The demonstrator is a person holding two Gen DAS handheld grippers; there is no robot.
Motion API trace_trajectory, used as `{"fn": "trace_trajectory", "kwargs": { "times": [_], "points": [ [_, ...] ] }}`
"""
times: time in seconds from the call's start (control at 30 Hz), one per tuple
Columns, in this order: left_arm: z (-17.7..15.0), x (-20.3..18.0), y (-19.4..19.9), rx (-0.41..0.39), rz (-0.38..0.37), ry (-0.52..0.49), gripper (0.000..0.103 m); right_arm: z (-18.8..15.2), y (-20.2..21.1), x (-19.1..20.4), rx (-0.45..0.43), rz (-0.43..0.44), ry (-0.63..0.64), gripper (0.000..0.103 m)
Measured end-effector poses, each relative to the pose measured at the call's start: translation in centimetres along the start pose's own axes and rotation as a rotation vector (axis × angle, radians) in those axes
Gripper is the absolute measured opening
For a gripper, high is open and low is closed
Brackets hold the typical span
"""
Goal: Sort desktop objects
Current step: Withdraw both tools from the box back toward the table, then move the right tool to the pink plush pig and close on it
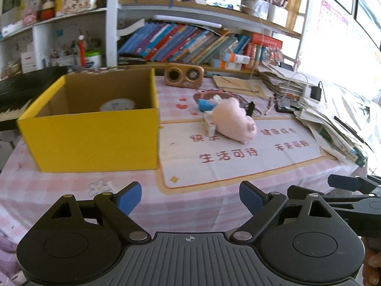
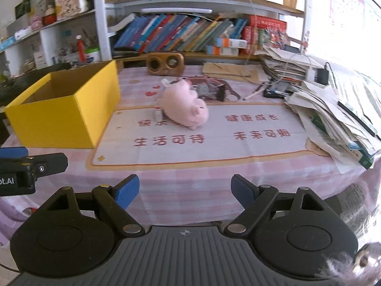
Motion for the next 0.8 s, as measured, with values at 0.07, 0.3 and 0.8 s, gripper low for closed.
{"fn": "trace_trajectory", "kwargs": {
  "times": [0.07,0.3,0.8],
  "points": [
    [0.5,-0.7,-0.6,0.005,-0.007,-0.007,0.092,0.4,-0.3,-1.0,0.004,-0.007,-0.010,0.084],
    [2.4,-3.0,-2.7,0.024,-0.018,-0.019,0.092,2.3,-1.8,-4.0,0.023,-0.007,-0.023,0.084],
    [6.0,-6.4,-7.6,0.081,-0.003,0.019,0.092,7.0,-5.8,-8.2,0.064,0.064,0.032,0.083]
  ]
}}
Point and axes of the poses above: each gripper's, at about its wrist camera, not at the fingertips, and y roughly against the way its jaws point, x to its left, z to its top, the point moved 4 cm from there along -y, roughly the way its jaws point, and after that the axes turned 14 degrees about x, right-handed, at the moved point
